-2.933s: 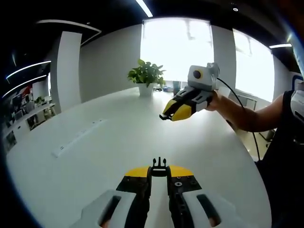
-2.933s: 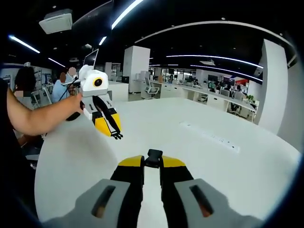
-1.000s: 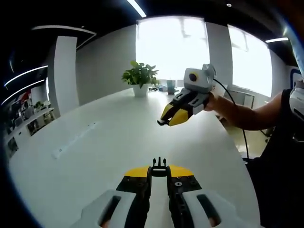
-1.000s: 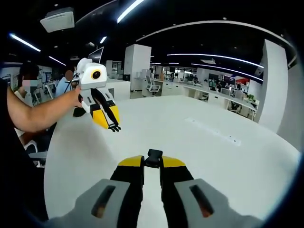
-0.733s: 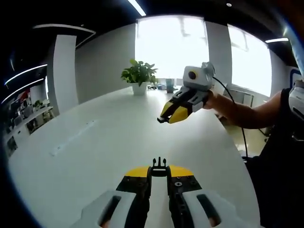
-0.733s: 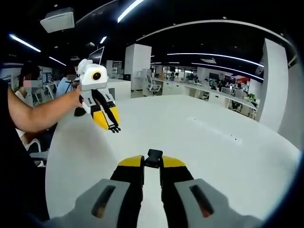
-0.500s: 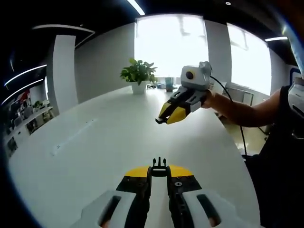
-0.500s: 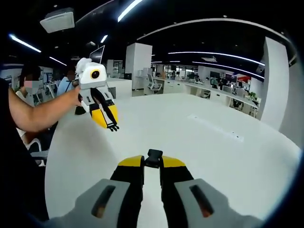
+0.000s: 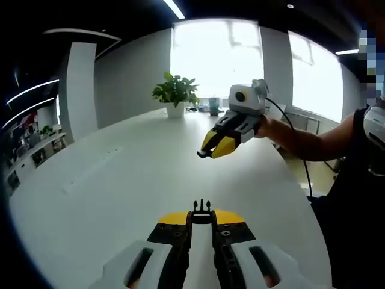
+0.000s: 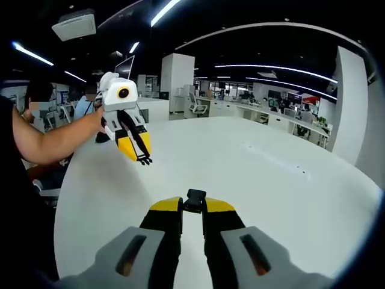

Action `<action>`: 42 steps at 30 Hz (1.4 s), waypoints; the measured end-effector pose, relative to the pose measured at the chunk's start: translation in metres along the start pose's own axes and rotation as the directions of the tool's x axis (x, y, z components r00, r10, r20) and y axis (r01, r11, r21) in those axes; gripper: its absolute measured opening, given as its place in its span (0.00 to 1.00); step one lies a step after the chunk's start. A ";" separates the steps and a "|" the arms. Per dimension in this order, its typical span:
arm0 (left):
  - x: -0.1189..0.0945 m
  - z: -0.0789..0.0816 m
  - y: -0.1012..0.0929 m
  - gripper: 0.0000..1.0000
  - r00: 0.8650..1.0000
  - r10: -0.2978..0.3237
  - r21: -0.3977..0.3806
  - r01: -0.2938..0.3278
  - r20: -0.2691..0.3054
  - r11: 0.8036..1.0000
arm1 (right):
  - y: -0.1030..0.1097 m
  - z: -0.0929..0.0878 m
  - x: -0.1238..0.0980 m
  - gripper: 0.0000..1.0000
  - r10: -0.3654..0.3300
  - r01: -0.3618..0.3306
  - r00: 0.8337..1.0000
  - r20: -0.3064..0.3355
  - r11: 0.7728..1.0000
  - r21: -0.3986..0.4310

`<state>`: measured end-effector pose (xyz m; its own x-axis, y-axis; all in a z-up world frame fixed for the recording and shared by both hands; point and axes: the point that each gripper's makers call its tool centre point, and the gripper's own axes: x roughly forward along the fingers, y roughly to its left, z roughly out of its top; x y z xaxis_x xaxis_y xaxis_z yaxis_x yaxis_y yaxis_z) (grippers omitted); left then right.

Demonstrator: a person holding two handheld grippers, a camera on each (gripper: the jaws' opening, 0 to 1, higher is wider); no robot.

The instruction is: Snap the two parts of the plastic buckle together until the buckle closes and remains connected.

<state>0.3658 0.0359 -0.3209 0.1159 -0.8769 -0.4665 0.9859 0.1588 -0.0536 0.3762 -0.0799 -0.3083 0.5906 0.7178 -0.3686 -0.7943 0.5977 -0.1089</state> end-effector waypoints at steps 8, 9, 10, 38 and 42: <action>0.001 -0.010 0.001 0.11 1.000 -0.019 -0.013 0.019 0.009 1.000 | -0.003 -0.008 0.003 0.11 0.014 -0.014 1.000 -0.004 1.000 0.016; 0.001 -0.011 0.000 0.11 1.000 -0.020 -0.014 0.020 0.009 1.000 | -0.002 -0.009 0.003 0.11 0.015 -0.015 1.000 -0.004 1.000 0.017; 0.001 -0.011 0.000 0.11 1.000 -0.020 -0.015 0.020 0.009 1.000 | -0.002 -0.009 0.003 0.11 0.015 -0.015 1.000 -0.004 1.000 0.018; 0.011 -0.015 0.000 0.11 0.997 -0.077 -0.013 0.077 0.022 0.997 | 0.003 -0.013 0.014 0.11 0.095 -0.095 0.995 0.026 0.995 0.007; 0.010 -0.017 0.000 0.11 0.997 -0.075 -0.011 0.075 0.019 0.997 | 0.006 -0.012 0.017 0.11 0.119 -0.119 0.992 0.033 0.993 0.007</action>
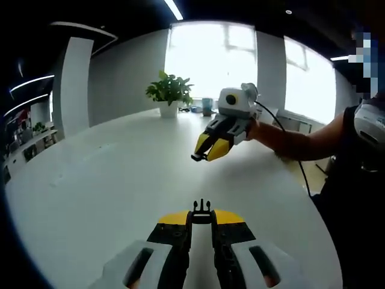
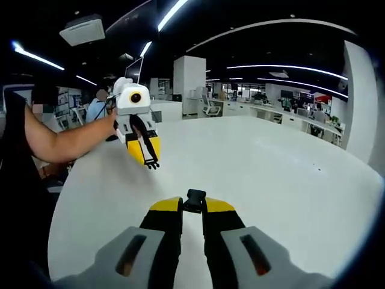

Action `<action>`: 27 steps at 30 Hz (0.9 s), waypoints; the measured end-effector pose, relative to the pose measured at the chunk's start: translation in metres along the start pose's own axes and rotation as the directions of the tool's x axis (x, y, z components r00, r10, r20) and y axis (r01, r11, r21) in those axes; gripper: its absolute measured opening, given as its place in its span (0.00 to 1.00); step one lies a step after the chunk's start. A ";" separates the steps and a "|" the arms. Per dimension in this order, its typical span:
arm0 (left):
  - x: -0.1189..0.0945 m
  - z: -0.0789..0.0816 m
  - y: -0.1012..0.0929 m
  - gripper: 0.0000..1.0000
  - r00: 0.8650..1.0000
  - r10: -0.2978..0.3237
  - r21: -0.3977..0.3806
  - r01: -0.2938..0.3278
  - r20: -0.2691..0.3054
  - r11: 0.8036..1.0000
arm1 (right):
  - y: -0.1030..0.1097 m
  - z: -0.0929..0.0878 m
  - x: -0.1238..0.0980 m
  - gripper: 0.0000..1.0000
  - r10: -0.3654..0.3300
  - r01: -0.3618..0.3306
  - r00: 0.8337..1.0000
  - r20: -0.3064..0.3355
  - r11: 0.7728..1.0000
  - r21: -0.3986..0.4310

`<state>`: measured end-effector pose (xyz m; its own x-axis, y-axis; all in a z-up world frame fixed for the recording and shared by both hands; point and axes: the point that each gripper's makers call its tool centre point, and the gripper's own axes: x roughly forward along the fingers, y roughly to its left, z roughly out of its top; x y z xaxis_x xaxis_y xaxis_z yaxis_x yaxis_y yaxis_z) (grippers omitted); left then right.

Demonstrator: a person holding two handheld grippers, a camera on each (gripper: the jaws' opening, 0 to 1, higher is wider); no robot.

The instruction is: Snap the two parts of the plastic buckle together until the buckle closes and remains connected.

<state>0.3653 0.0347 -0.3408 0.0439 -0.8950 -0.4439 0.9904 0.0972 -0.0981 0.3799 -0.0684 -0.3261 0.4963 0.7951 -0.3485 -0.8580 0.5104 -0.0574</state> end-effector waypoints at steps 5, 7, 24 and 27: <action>0.000 -0.001 0.000 0.11 1.000 0.000 0.002 0.000 0.002 1.000 | 0.005 -0.004 0.003 0.11 0.033 -0.033 0.999 -0.007 0.999 -0.003; 0.000 -0.001 0.000 0.11 1.000 -0.003 0.003 0.003 0.001 1.000 | 0.006 -0.006 0.004 0.11 0.043 -0.043 0.999 -0.014 0.999 -0.008; 0.008 -0.010 0.000 0.11 1.000 -0.019 -0.006 0.019 -0.006 1.000 | 0.009 -0.010 0.007 0.11 0.091 -0.091 0.996 -0.011 0.995 -0.027; 0.009 -0.013 0.001 0.11 1.000 -0.024 -0.009 0.024 -0.007 1.000 | 0.011 -0.013 0.006 0.11 0.103 -0.103 0.995 -0.014 0.994 -0.024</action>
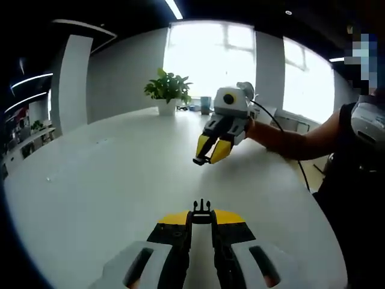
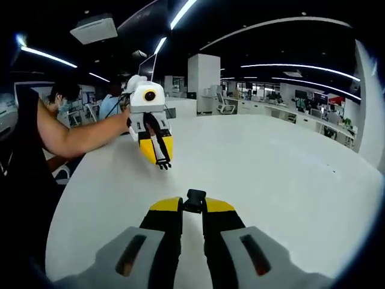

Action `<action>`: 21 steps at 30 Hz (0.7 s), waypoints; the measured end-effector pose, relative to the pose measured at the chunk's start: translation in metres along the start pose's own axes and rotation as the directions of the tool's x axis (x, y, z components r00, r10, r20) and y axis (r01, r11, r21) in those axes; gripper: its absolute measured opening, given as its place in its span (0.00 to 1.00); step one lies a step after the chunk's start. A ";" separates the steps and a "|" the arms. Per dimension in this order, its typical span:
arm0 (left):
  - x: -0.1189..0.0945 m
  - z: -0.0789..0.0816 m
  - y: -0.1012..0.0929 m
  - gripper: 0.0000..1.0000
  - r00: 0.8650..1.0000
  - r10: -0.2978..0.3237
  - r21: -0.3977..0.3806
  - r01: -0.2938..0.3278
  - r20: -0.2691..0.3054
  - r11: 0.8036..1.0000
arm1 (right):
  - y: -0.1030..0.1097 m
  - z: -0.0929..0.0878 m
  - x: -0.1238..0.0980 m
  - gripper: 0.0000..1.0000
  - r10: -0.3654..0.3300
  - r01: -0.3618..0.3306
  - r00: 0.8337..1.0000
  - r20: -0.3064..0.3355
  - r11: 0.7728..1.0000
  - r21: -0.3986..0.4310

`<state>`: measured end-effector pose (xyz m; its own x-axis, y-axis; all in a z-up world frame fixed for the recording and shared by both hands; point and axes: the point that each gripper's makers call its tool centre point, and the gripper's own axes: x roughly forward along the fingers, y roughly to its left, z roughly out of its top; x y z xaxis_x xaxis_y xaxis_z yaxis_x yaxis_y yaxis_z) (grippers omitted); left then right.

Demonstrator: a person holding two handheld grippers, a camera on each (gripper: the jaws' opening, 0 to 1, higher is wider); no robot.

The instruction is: Snap the two parts of the plastic buckle together until the buckle closes and remains connected.

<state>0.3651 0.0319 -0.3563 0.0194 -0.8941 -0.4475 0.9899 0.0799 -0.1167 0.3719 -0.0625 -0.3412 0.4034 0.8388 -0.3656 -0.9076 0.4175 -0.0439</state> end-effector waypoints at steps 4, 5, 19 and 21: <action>-0.001 -0.003 0.000 0.11 1.000 0.000 -0.002 0.000 -0.007 1.000 | -0.001 -0.006 0.002 0.11 0.011 -0.011 1.000 -0.008 1.000 0.013; -0.001 -0.004 0.000 0.11 1.000 0.006 0.002 -0.006 -0.013 1.000 | 0.000 -0.007 0.003 0.11 0.012 -0.012 1.000 -0.009 1.000 0.014; -0.005 -0.004 -0.004 0.11 1.000 0.005 0.017 -0.005 0.004 1.000 | 0.009 -0.009 0.004 0.11 0.037 -0.037 0.999 -0.020 0.999 0.003; -0.006 -0.004 -0.003 0.11 1.000 0.011 0.019 -0.011 0.003 1.000 | 0.010 -0.009 0.004 0.11 0.041 -0.041 0.999 -0.021 0.999 0.002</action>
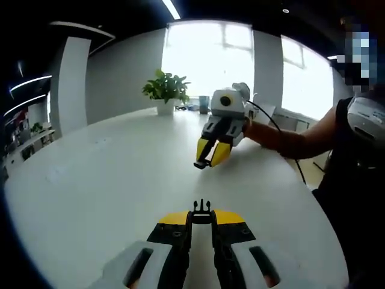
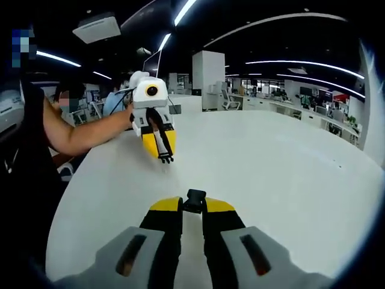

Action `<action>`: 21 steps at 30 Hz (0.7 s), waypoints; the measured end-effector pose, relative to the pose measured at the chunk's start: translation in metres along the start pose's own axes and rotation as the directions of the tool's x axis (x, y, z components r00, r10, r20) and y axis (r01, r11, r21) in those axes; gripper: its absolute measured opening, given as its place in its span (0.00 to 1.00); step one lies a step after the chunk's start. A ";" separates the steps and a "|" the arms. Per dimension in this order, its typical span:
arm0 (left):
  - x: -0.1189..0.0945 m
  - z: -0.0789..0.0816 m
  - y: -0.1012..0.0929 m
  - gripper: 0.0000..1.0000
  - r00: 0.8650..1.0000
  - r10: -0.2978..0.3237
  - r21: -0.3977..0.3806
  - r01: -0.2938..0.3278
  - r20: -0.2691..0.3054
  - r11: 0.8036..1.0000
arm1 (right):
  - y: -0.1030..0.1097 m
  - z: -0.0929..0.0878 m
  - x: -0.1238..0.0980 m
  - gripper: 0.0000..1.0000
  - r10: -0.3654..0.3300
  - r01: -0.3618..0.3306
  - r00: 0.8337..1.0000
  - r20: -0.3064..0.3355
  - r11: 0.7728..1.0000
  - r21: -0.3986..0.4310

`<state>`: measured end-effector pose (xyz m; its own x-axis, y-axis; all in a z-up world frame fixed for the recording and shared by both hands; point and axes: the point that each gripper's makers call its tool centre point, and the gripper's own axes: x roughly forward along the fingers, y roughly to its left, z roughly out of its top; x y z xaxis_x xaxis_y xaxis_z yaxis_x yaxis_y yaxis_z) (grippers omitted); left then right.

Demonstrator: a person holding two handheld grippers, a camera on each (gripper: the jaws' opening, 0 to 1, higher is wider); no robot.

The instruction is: Snap the two parts of the plastic buckle together until the buckle closes and remains connected.

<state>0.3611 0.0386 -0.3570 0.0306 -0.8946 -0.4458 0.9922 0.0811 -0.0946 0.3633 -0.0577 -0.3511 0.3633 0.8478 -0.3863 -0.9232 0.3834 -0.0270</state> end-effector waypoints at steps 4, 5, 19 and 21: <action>0.000 0.001 -0.002 0.11 1.000 -0.002 0.003 0.002 0.005 1.000 | 0.002 -0.002 0.000 0.11 0.009 -0.009 1.000 -0.008 1.000 0.000; 0.001 0.001 -0.001 0.11 1.000 -0.004 0.005 0.004 0.006 1.000 | 0.002 -0.002 0.000 0.11 0.011 -0.011 1.000 -0.008 1.000 0.000; 0.003 0.000 -0.003 0.11 1.000 0.003 0.011 -0.003 -0.005 1.000 | 0.005 -0.004 -0.002 0.11 0.023 -0.023 1.000 -0.012 1.000 0.003; 0.003 -0.001 -0.003 0.11 1.000 0.002 0.009 -0.002 -0.006 1.000 | 0.005 -0.005 -0.001 0.11 0.026 -0.026 1.000 -0.017 1.000 0.004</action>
<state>0.3586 0.0362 -0.3588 0.0321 -0.8917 -0.4516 0.9932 0.0793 -0.0858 0.3571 -0.0587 -0.3553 0.3374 0.8511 -0.4022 -0.9317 0.3630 -0.0135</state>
